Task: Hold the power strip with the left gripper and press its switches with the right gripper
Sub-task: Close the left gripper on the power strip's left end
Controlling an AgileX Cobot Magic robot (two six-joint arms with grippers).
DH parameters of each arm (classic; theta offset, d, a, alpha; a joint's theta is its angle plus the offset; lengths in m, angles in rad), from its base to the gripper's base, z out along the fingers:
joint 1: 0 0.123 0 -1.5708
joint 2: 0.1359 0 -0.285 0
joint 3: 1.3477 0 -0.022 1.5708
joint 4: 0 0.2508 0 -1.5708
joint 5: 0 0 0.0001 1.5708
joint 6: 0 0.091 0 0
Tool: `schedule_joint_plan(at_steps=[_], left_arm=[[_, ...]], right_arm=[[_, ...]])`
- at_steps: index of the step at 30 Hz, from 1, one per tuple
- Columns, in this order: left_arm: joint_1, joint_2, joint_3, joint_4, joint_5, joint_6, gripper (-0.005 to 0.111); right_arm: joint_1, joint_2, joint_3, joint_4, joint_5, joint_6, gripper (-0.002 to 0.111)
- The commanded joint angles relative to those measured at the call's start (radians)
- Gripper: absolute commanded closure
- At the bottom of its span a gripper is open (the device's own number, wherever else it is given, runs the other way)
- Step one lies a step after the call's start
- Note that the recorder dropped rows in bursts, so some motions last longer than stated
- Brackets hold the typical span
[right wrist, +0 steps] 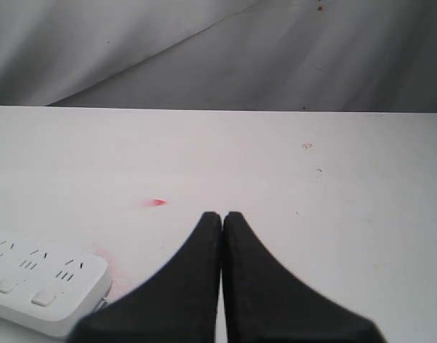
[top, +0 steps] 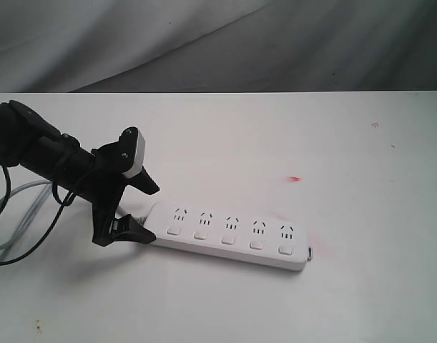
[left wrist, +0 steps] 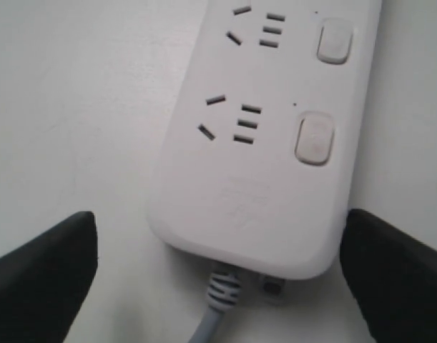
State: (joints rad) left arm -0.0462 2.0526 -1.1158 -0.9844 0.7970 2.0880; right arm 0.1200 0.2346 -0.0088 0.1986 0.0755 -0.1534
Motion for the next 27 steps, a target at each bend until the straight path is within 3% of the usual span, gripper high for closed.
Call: schedule_joint_plan(at_steps=[1,20,27], left_arm=[[-0.013,0.000,-0.006,-0.011,0.027,0.005,0.022],[-0.028,0.043,-0.006,0.028,0.062,-0.016,0.022],[-0.028,0.043,-0.006,0.028,0.062,-0.016,0.035]], right_arm=[[-0.004,-0.002,0.002,0.003,-0.003,0.004,0.108],[-0.004,-0.002,0.002,0.003,-0.003,0.004,0.108],[-0.004,-0.002,0.002,0.003,-0.003,0.004,0.108]])
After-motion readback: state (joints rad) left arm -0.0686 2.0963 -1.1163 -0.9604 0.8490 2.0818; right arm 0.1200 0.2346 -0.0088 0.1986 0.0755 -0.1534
